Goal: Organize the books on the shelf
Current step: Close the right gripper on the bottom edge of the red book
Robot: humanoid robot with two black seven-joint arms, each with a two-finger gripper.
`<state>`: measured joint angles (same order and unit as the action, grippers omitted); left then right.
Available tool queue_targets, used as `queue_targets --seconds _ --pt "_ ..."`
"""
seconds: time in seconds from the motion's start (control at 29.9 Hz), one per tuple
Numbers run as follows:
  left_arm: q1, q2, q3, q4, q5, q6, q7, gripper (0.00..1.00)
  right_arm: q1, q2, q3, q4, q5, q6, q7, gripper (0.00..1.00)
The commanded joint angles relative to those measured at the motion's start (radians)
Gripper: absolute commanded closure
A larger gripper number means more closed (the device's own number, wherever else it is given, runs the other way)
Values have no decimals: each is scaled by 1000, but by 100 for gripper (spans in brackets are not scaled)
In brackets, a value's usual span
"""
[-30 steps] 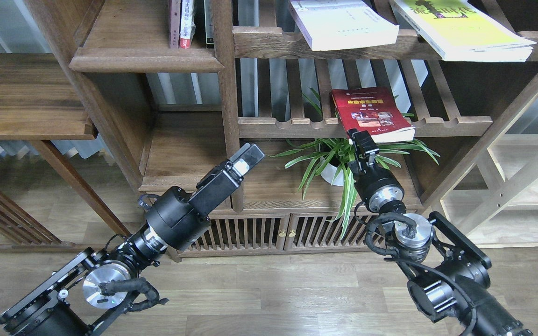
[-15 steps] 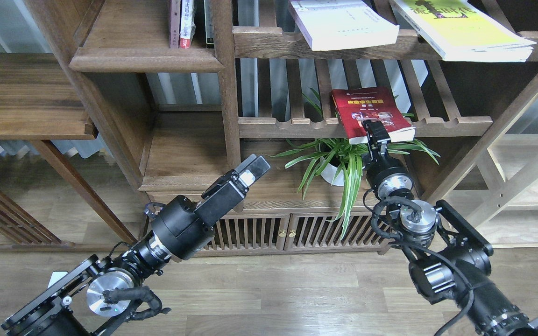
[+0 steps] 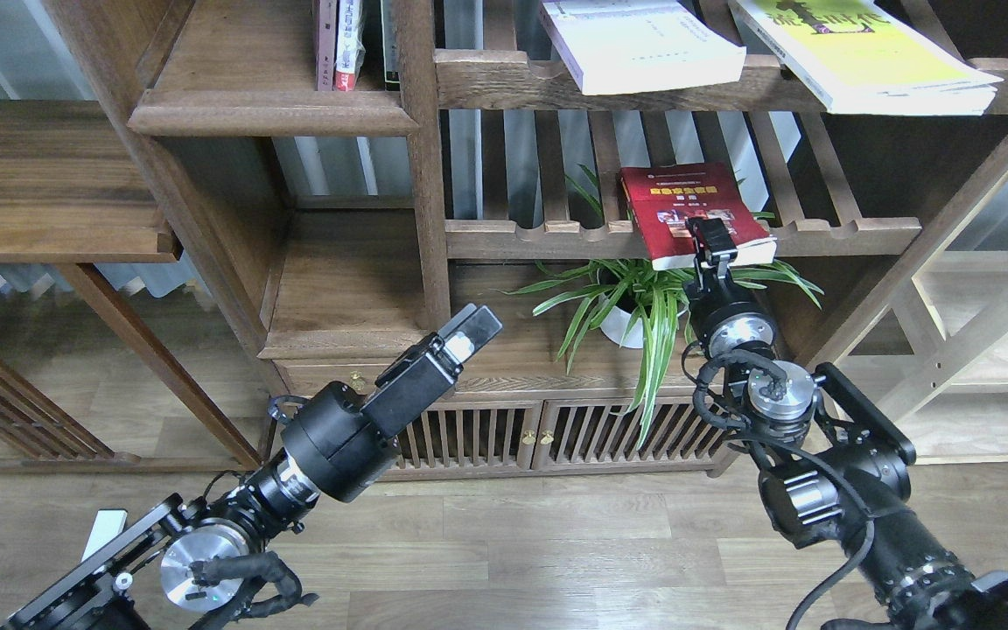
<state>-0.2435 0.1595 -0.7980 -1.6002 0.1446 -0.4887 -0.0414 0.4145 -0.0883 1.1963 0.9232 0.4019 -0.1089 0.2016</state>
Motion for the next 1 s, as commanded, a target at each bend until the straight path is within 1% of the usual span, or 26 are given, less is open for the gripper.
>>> queue_targets --seconds 0.0,0.4,0.6,0.74,0.84,0.97 --pt "9 -1 0 0 0 0 0 1 15 12 9 -21 -2 0 2 0" --pt "12 -5 -1 2 3 0 -2 1 81 13 9 -87 -3 0 2 1" --pt "12 -5 0 5 3 0 -2 1 99 12 11 -113 -3 -2 1 4" --pt "12 -5 0 5 3 0 -2 1 99 10 11 -116 -3 -2 -1 11" --pt "12 -5 0 5 3 0 -2 1 99 10 12 -118 -2 0 -2 21" --pt "12 -5 0 5 3 0 0 1 99 13 11 -124 -2 1 -2 29"
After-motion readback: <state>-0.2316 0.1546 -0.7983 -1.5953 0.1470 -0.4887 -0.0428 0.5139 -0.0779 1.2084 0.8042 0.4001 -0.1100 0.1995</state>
